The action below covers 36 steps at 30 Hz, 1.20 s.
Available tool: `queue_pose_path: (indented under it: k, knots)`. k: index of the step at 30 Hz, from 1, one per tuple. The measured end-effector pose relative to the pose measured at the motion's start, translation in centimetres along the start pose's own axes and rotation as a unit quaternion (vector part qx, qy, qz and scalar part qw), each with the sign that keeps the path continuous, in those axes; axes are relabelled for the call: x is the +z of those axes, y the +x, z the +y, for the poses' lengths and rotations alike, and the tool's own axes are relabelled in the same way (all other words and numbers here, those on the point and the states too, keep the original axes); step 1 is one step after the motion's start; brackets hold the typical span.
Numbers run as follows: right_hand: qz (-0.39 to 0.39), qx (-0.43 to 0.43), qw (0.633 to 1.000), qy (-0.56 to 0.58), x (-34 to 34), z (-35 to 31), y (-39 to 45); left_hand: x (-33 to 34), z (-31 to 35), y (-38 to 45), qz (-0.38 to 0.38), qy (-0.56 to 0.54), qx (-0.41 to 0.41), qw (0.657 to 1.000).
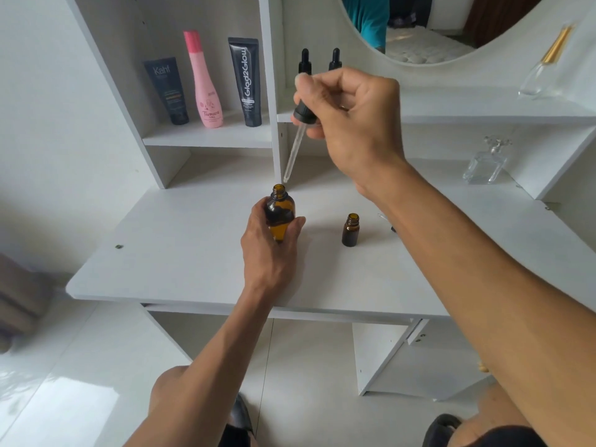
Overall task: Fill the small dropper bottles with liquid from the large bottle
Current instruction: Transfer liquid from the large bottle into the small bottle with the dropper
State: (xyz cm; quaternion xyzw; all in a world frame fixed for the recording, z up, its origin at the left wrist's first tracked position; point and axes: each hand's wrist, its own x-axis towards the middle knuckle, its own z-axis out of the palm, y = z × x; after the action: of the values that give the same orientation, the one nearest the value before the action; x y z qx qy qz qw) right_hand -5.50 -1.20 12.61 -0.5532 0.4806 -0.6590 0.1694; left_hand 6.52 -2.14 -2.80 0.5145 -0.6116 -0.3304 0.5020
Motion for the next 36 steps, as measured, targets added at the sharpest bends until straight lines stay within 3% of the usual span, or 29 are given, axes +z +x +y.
queue_pose_path:
  k: [36]
  knots:
    - [-0.099,0.051,0.984,-0.141,3.2,6.3,-3.6,-0.1,0.2,-0.1,-0.009,-0.022,0.010,1.000]
